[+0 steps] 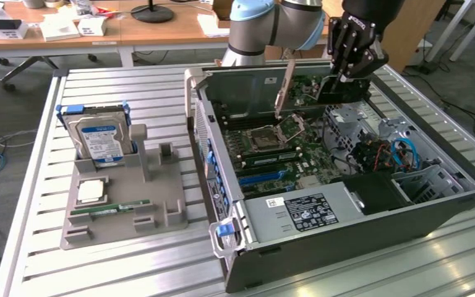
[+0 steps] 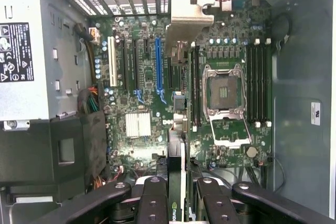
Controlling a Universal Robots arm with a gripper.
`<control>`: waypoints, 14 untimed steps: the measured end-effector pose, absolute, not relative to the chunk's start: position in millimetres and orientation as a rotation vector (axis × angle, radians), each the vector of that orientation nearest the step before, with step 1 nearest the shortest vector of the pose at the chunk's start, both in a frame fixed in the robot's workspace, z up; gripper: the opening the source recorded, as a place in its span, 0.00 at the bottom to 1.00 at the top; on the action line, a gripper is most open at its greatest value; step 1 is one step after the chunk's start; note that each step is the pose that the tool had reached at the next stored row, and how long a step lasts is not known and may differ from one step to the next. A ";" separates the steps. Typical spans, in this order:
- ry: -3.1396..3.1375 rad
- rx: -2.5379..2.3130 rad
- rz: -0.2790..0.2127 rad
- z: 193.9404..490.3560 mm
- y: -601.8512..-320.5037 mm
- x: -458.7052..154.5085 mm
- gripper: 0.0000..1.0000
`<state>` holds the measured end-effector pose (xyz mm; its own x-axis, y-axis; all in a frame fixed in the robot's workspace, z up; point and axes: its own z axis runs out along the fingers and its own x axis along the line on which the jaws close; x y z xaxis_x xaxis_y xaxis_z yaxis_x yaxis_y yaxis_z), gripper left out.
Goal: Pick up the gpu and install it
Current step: 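Insert the gpu into the slot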
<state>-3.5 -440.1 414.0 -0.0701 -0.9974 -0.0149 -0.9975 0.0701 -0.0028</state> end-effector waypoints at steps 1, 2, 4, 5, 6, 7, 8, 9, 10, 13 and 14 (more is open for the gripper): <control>2.289 -2.133 0.013 414.0 -440.1 -5.1 0.26; 2.289 -2.134 0.013 414.0 -440.1 -6.7 0.26; 2.289 -2.133 0.013 413.9 -440.1 -9.8 0.26; 2.288 -2.133 0.013 413.8 -440.1 -11.8 0.26; 2.288 -2.133 0.013 413.8 -440.1 -13.7 0.26; 2.288 -2.133 0.013 413.8 -440.1 -15.6 0.26; 2.289 -2.133 0.013 413.8 -440.1 -17.5 0.26; 2.289 -2.133 0.013 413.8 -440.1 -19.1 0.26; 2.289 -2.133 0.013 413.8 -440.1 -20.5 0.26; 2.289 -2.133 0.013 413.8 -440.1 -24.2 0.26; 2.289 -2.133 0.013 413.8 -440.1 -25.3 0.26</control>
<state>-25.3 -440.1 413.8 -0.0700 -0.9974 -0.0150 -0.9975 0.0701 -0.0028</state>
